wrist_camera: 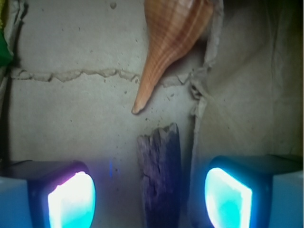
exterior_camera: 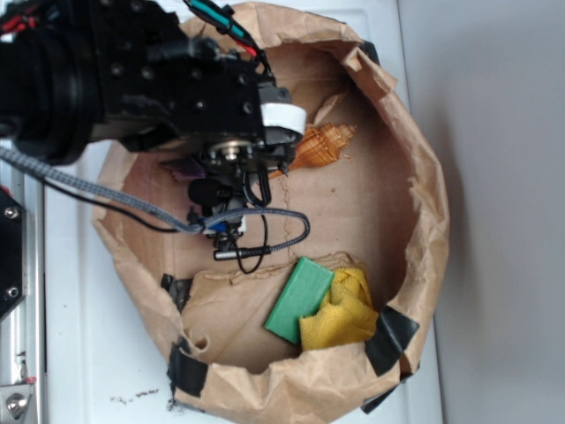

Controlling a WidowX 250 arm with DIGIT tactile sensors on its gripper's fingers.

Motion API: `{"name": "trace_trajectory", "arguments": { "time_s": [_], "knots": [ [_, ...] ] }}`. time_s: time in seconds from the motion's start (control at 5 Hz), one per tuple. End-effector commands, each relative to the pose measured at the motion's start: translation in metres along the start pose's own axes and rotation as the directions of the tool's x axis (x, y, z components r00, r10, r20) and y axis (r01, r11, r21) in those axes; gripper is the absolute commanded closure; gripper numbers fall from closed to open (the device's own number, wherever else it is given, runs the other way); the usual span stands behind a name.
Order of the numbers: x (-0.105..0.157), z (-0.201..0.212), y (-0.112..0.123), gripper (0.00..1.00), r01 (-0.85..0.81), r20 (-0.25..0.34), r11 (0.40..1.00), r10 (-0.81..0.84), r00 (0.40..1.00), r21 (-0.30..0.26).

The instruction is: Grab the wood chip.

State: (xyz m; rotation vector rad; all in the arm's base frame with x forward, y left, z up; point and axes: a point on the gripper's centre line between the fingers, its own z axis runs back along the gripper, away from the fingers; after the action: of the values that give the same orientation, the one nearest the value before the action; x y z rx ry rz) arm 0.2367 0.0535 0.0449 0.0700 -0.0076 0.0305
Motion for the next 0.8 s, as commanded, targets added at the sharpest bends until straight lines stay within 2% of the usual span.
{"name": "trace_trajectory", "arguments": {
  "time_s": [0.0, 0.2, 0.4, 0.6],
  "knots": [
    [0.016, -0.003, 0.014, 0.0, 0.005, 0.035, 1.0, -0.005, 0.999, 0.013],
    [0.022, -0.017, 0.015, 0.0, -0.006, 0.046, 0.998, 0.003, 0.999, 0.067],
    [0.024, -0.021, 0.015, 0.0, -0.016, 0.055, 0.997, 0.011, 0.998, 0.082],
    [0.024, -0.024, 0.017, 1.0, -0.04, 0.065, 0.996, 0.035, 0.997, 0.078]
  ]
}}
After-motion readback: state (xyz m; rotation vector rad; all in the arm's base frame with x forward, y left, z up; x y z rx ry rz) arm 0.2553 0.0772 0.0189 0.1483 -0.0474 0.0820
